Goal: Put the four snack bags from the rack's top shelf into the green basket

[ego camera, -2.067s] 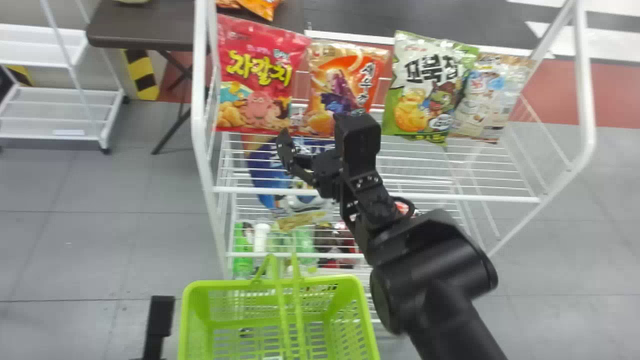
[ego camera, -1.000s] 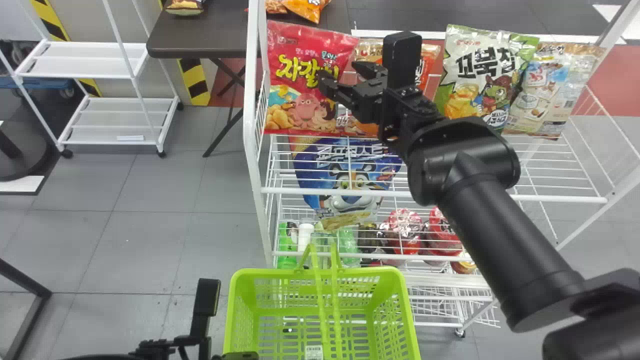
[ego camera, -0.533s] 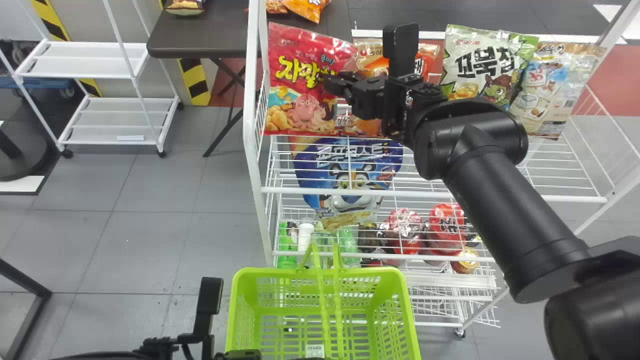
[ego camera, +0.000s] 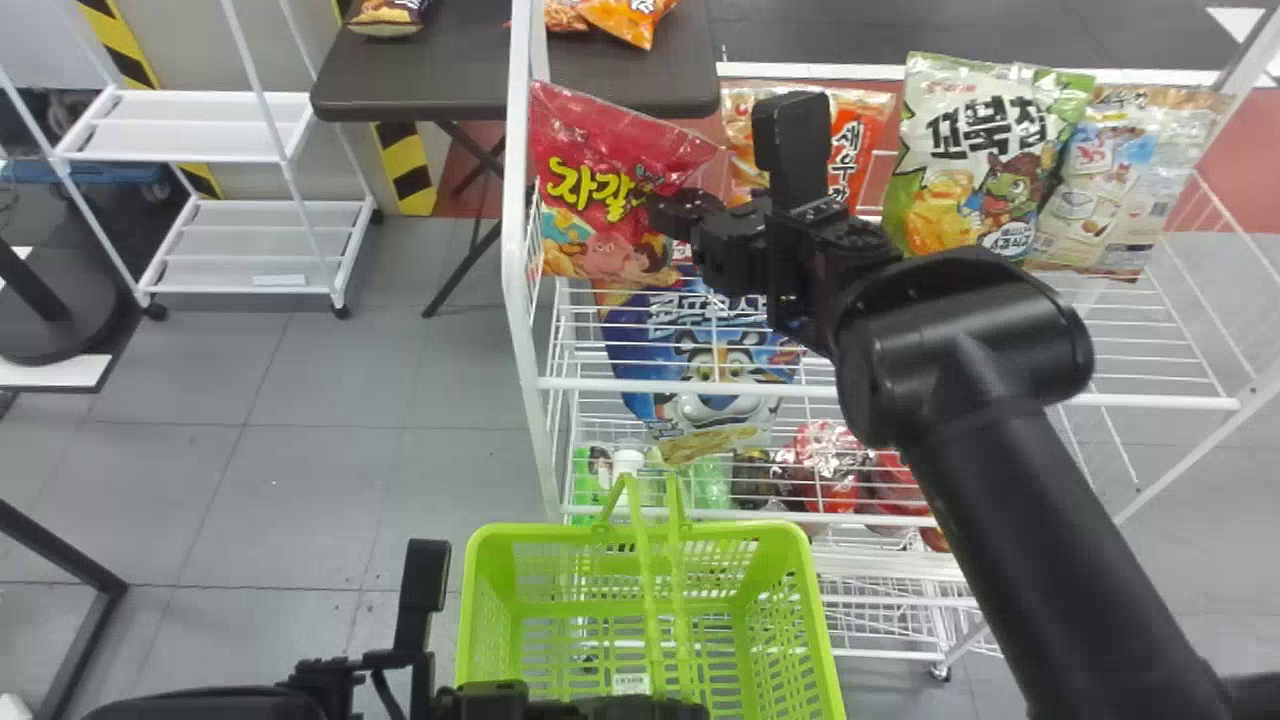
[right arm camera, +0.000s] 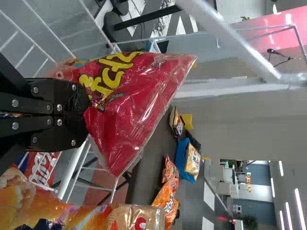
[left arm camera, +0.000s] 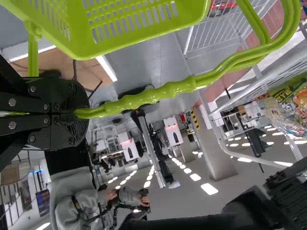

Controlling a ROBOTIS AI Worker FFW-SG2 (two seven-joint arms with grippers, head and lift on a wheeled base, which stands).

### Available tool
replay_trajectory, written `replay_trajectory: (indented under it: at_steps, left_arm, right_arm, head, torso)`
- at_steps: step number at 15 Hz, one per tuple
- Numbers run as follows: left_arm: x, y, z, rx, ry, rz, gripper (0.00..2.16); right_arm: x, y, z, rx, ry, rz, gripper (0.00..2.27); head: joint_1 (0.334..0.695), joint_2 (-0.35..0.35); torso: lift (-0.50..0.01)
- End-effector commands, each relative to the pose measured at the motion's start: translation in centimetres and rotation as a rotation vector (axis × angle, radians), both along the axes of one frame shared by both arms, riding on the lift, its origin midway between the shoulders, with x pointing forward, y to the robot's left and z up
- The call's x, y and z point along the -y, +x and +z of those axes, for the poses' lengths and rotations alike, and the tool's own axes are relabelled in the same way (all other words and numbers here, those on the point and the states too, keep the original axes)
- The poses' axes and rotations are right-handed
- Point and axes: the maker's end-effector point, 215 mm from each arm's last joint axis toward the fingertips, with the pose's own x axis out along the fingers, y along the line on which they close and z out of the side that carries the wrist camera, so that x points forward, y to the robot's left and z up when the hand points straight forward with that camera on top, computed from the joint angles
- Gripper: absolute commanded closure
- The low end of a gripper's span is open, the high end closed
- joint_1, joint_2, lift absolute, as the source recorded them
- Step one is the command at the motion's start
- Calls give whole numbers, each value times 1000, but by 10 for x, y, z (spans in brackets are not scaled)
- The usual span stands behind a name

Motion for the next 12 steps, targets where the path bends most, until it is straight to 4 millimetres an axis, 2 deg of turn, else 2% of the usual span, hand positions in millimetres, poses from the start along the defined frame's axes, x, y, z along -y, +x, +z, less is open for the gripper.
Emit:
replay_trajectory:
  at_steps: [1, 3, 4, 5, 7, 9, 10, 12]
  left_arm:
    - [-5, 8, 4, 7, 2, 8, 2125]
    - [-7, 11, 5, -4, 6, 10, 2125]
    - [-8, 13, 5, -2, 14, 10, 2125]
    - [-9, 13, 4, -5, 20, 9, 2125]
    - [-12, 16, 3, -11, 29, 18, 2125]
    - [-11, 17, 3, -12, 34, 18, 2121]
    - [-11, 16, 3, -24, 37, 14, 2121]
    - [-7, 18, 3, -21, 40, 10, 2121]
  right_arm:
    - [4, -27, 18, 12, 1, -6, 1946]
    - [46, -50, 9, -9, -78, -79, 1946]
    - [68, -64, 12, 3, -104, -108, 1946]
    - [88, -77, 10, -14, -132, -135, 1946]
    - [129, -107, 20, -30, -115, -168, 1946]
    - [162, -141, 27, -67, -95, -185, 1946]
    - [176, -158, 40, -68, -90, -195, 1946]
    - [198, -194, 40, -123, -107, -209, 1946]
  head:
    - [695, 18]
    - [695, 25]
    - [695, 15]
    - [695, -25]
    - [695, -73]
    - [695, -116]
    - [695, -156]
    - [695, -200]
  torso:
    - [0]
    - [0]
    - [0]
    - [0]
    - [0]
    - [0]
    - [0]
    - [0]
